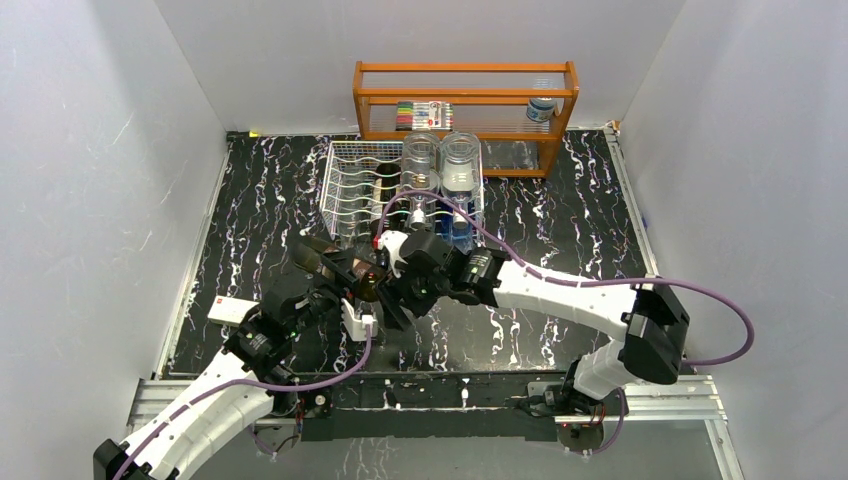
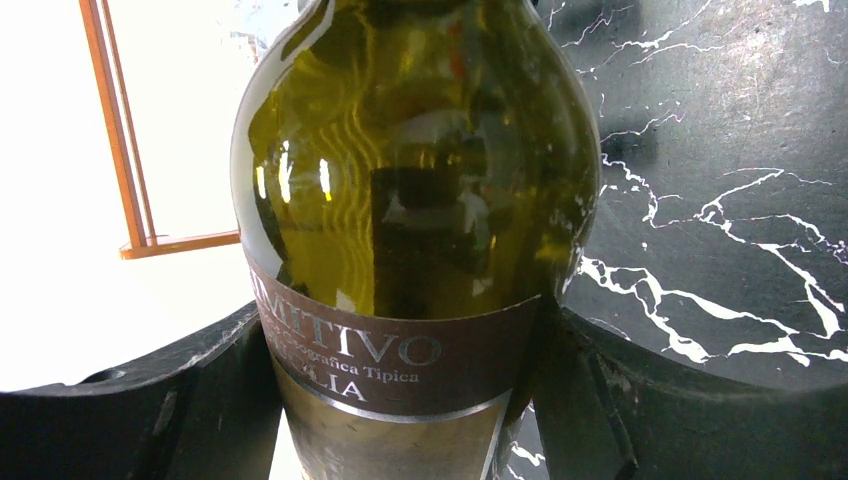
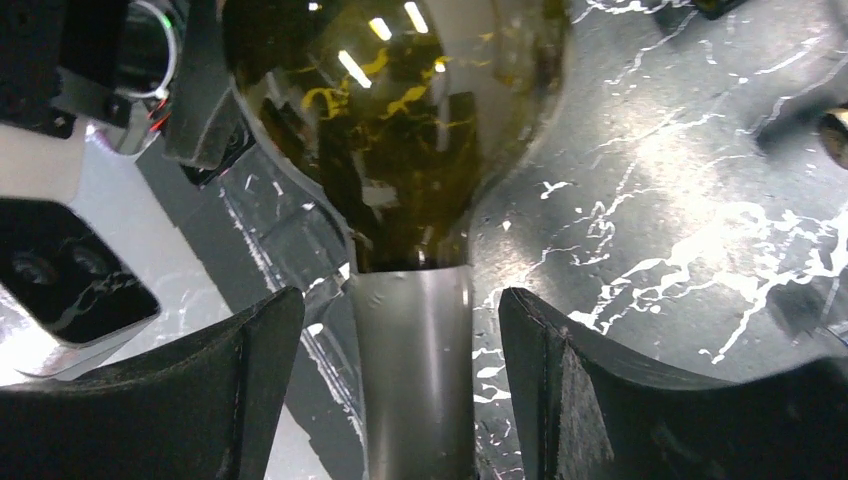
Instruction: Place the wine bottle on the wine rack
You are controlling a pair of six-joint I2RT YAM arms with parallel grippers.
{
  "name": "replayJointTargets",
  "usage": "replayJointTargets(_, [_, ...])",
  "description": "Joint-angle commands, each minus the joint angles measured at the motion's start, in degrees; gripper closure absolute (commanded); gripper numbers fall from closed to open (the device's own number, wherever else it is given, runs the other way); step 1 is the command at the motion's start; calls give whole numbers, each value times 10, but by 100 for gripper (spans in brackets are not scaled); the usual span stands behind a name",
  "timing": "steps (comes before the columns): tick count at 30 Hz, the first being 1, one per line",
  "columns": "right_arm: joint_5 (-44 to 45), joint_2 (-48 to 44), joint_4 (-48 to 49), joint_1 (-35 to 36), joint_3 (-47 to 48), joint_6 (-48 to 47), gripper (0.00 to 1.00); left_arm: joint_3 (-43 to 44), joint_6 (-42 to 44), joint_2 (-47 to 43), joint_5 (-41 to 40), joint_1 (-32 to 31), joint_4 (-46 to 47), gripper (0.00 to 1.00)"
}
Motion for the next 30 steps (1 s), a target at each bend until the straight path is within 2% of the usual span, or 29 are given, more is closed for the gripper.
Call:
replayJointTargets(1, [-65,8,36,1,36,-19,19,15,31,-17,27,-1,42,100])
replayJointTargets(9, [-84,39,39,1,54,-31,23,23,46,-12,36,-2,27,100])
replayJointTargets(12, [-82,53,38,1,61,-34,28,28,41,-8,36,-2,26,100])
replayJointTargets(17, [-81,63,40,0,53,-27,50,43,7,-3,40,-2,23,100])
replayJointTargets(21, [-84,56,45,0,44,-27,83,52,-18,1,44,-2,18,100])
replayJointTargets(22, [-81,52,44,0,43,-27,90,53,-26,3,45,-2,18,96])
replayJointTargets(24, [-74,43,40,0,42,-28,100,56,-41,5,45,-2,13,77])
replayJointTargets(25, [-69,38,38,0,42,-28,100,57,-49,5,46,-2,11,65])
replayJointTargets(27, [-64,28,36,0,39,-27,100,59,-74,6,46,-1,5,46])
replayJointTargets(28, [-63,23,36,0,37,-27,100,60,-80,7,45,-1,1,31])
replayJointTargets(29, [-62,16,37,0,35,-27,100,62,-87,10,46,-2,-7,8])
replayJointTargets(30, [-59,12,37,0,34,-24,100,65,-94,14,46,-2,-15,3])
